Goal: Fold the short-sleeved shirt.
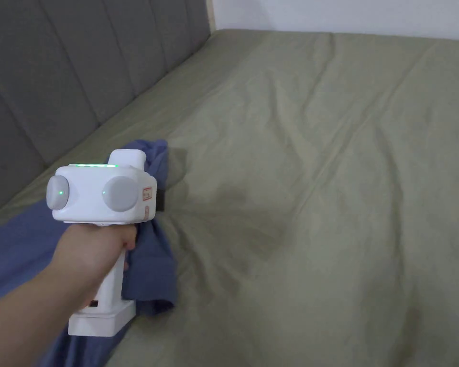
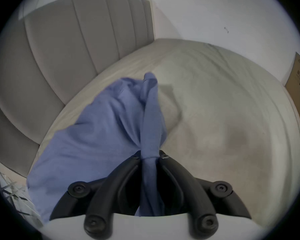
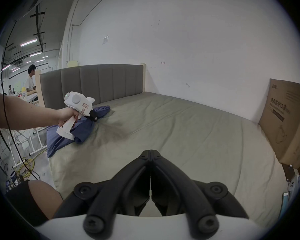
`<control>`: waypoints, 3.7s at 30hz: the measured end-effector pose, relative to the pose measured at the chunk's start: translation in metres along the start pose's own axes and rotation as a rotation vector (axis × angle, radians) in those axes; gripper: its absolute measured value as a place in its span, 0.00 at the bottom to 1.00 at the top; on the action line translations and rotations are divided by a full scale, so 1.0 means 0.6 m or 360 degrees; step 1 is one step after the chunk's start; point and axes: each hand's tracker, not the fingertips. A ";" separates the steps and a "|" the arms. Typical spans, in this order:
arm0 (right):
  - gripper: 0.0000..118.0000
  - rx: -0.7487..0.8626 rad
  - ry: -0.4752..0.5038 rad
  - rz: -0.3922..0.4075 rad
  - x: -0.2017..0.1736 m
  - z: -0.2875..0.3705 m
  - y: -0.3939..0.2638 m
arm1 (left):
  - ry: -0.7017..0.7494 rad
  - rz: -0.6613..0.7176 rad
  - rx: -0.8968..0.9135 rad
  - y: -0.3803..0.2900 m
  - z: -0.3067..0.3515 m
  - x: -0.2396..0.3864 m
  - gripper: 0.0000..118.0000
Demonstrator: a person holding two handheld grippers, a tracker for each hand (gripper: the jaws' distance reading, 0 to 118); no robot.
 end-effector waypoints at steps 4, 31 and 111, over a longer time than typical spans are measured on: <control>0.00 0.0034 -0.0044 -0.0056 0.020 0.054 0.008 | -0.0094 0.0018 0.0084 0.023 0.087 0.030 0.10; 0.00 0.0128 -0.0882 -0.0341 0.221 0.562 -0.106 | -0.1502 -0.0862 -0.0231 -0.294 0.473 1.003 0.94; 0.00 -0.0118 -0.0784 -0.0530 0.302 0.431 -0.122 | -0.0840 -0.0114 0.0514 -0.054 0.454 0.247 0.03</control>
